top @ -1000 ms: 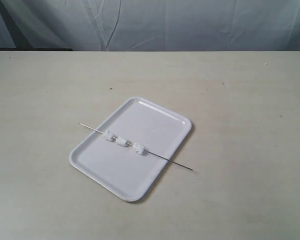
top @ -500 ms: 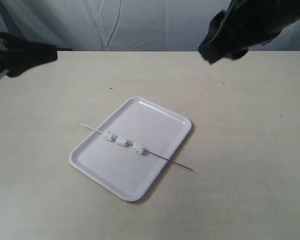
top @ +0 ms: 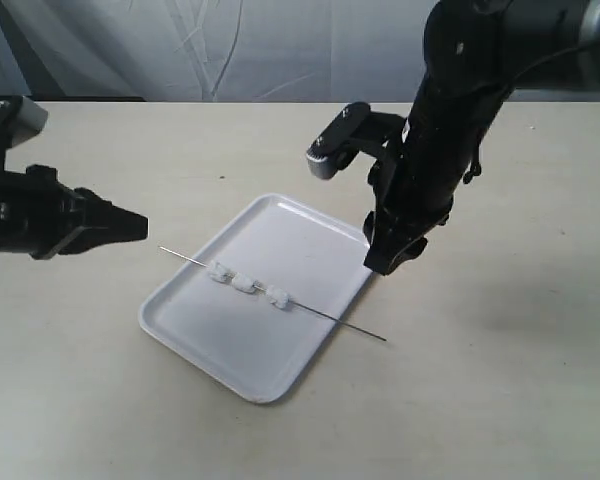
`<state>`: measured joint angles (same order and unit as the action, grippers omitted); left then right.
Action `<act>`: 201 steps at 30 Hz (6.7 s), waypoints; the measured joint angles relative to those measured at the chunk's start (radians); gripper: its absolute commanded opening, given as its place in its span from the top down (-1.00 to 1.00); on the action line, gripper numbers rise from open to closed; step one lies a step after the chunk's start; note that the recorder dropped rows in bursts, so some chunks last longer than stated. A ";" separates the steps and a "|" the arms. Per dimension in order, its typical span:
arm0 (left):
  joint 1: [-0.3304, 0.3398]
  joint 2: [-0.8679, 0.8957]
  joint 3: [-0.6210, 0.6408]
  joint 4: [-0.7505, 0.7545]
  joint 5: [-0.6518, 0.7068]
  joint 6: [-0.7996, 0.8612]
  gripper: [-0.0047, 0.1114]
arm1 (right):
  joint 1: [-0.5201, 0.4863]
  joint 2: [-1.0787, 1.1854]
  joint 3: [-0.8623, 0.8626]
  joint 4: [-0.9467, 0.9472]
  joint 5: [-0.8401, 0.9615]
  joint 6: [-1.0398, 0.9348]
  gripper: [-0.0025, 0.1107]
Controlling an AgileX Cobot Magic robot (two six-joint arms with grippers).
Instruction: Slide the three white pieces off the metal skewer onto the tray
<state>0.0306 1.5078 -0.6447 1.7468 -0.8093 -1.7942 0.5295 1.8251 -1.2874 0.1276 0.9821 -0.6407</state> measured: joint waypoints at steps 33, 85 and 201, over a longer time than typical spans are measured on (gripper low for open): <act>0.000 0.096 -0.013 0.004 -0.148 -0.164 0.92 | 0.146 0.161 0.114 0.009 -0.167 -0.102 0.34; 0.000 0.096 -0.013 -0.001 -0.190 -0.163 0.32 | 0.146 0.092 0.114 -0.025 -0.147 -0.061 0.97; -0.150 0.319 0.096 -0.862 -0.244 0.016 0.61 | 0.146 -0.218 0.340 -0.195 0.032 0.298 0.97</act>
<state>-0.1193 1.8266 -0.5482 0.8846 -1.0535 -1.7785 0.6755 1.6072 -0.9478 -0.0672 1.0137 -0.3427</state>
